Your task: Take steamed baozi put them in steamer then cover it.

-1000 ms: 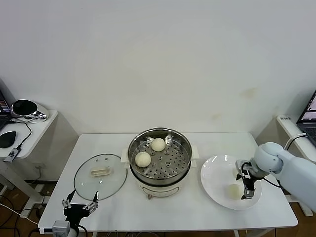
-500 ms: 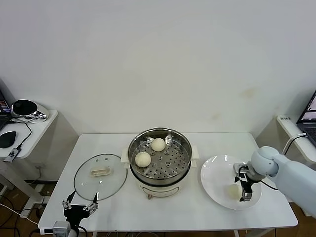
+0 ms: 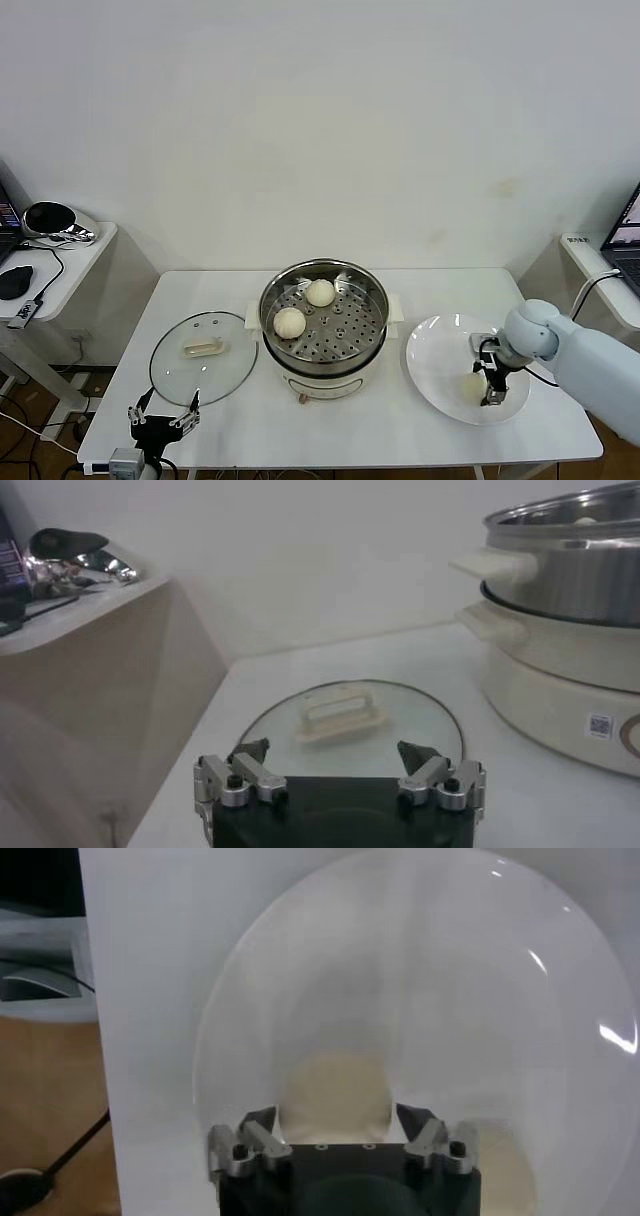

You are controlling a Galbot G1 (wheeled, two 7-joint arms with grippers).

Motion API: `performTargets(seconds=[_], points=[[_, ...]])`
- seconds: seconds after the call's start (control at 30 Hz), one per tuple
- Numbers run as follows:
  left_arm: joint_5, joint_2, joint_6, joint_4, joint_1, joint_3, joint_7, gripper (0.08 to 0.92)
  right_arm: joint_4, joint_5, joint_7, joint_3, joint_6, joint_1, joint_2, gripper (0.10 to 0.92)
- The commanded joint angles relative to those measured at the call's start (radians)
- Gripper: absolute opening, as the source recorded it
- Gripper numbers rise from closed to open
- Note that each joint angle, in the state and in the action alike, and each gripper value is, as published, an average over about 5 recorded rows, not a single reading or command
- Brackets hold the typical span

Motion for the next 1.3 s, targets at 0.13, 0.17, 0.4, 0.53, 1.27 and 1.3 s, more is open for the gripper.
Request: performTargets(seconds=[0.13, 0.17, 0.4, 0.53, 1.27, 1.3], points=[[0.0, 0.003, -0.002, 0.003, -0.002, 0.0, 0.0, 0.823, 0.014, 0.013, 0.001, -0.004, -0.007, 0.028, -0.014, 0.604], [0.0, 0.003, -0.002, 0.004, -0.004, 0.0, 0.0, 0.823, 0.02, 0.021, 0.0, -0.008, -0.009, 0.04, -0.019, 0.598], [0.0, 0.002, 0.0, 0.004, -0.024, 0.002, -0.001, 0.823, 0.085, 0.139, -0.023, -0.042, -0.038, 0.187, -0.049, 0.565], [0.001, 0.003, 0.0, 0.004, -0.031, 0.002, -0.002, 0.823, 0.109, 0.222, -0.048, -0.179, -0.054, 0.411, -0.035, 0.56], [-0.004, 0.0, -0.01, -0.046, -0.03, -0.055, -0.034, 0.823, -0.369, 0.654, -0.186, -0.578, 0.931, 0.986, 0.598, 0.56], [-0.005, -0.003, -0.01, -0.048, -0.028, -0.055, -0.034, 0.823, -0.357, 0.613, -0.185, -0.578, 0.96, 0.981, 0.612, 0.56]])
